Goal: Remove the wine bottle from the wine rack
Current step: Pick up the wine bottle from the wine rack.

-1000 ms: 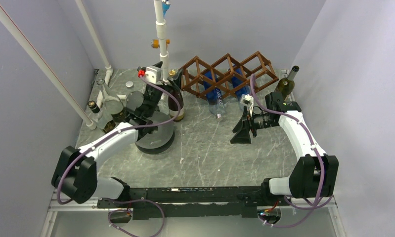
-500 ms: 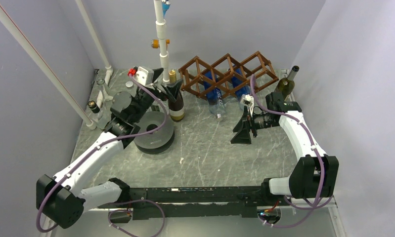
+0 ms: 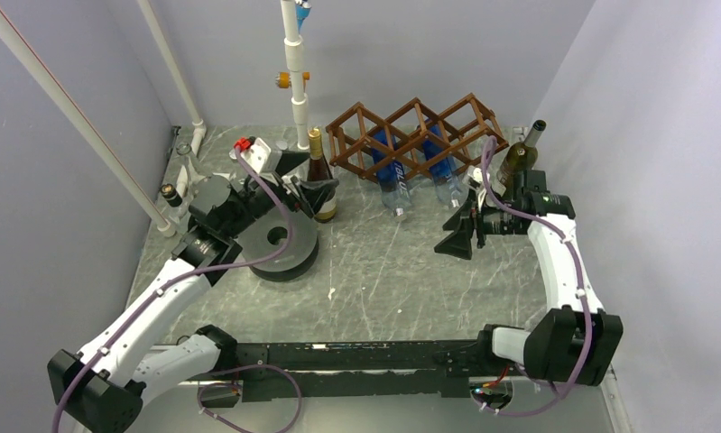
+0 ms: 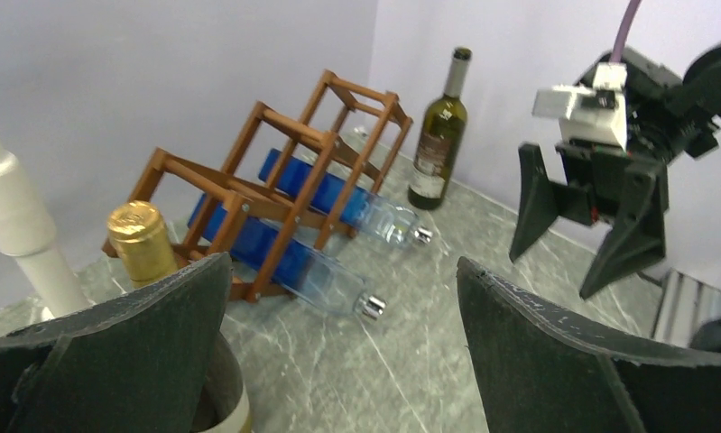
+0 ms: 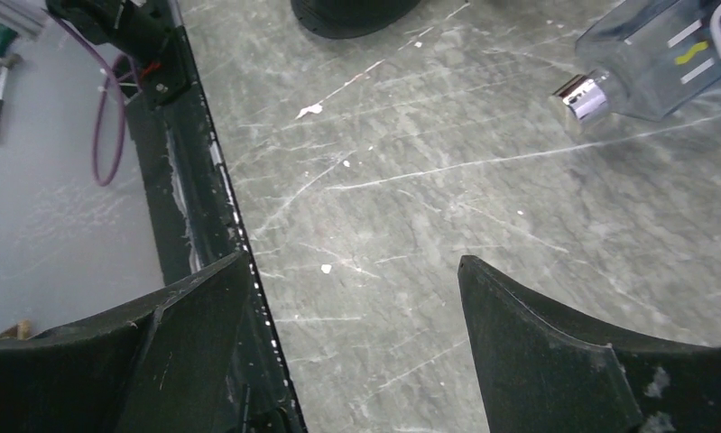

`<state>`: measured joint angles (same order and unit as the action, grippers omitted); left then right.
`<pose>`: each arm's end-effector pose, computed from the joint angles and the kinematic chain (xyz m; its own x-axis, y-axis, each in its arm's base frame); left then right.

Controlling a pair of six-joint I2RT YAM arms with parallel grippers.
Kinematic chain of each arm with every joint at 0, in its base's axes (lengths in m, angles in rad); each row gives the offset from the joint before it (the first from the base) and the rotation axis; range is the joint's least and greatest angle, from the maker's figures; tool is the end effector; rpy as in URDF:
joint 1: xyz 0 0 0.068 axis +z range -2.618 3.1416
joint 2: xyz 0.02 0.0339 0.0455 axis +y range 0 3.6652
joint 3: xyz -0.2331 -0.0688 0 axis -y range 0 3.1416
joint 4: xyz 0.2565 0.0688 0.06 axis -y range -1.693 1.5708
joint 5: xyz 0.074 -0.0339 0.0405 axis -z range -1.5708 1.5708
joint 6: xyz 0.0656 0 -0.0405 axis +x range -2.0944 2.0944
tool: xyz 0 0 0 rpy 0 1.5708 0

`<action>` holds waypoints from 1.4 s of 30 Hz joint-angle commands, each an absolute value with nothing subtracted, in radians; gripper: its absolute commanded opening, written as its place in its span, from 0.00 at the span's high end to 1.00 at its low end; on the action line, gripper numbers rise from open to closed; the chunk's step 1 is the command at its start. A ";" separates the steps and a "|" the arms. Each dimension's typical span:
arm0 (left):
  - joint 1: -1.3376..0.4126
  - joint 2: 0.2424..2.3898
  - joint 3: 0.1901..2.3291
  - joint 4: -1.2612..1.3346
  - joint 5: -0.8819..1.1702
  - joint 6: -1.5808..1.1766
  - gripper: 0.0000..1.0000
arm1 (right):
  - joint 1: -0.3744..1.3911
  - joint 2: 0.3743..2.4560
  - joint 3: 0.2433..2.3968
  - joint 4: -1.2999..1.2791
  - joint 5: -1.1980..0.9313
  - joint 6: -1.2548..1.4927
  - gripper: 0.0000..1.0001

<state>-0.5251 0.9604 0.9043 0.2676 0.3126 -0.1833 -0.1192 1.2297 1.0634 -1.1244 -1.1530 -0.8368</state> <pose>0.2315 -0.1574 0.3787 0.0442 -0.2261 -0.9731 0.7579 0.6422 -0.1147 0.2382 0.0319 0.2532 -0.4887 -0.2449 -0.8374 -0.8442 0.3748 0.3831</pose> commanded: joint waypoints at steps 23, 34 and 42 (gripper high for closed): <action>-0.526 0.852 0.757 0.207 0.448 -0.130 0.00 | -0.124 1.168 1.224 -0.920 -1.082 -0.653 0.00; -0.526 0.861 0.771 0.165 0.373 -0.143 0.01 | -0.124 1.174 1.217 -0.716 -0.868 -0.478 0.00; -0.525 0.851 0.783 0.139 0.353 -0.154 0.00 | -0.119 1.211 1.240 -0.639 -0.746 -0.443 0.00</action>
<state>-0.5251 0.8692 0.7563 0.1333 0.3714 -0.1436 -0.1226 1.2045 1.1961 -0.7383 -0.8295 -0.4831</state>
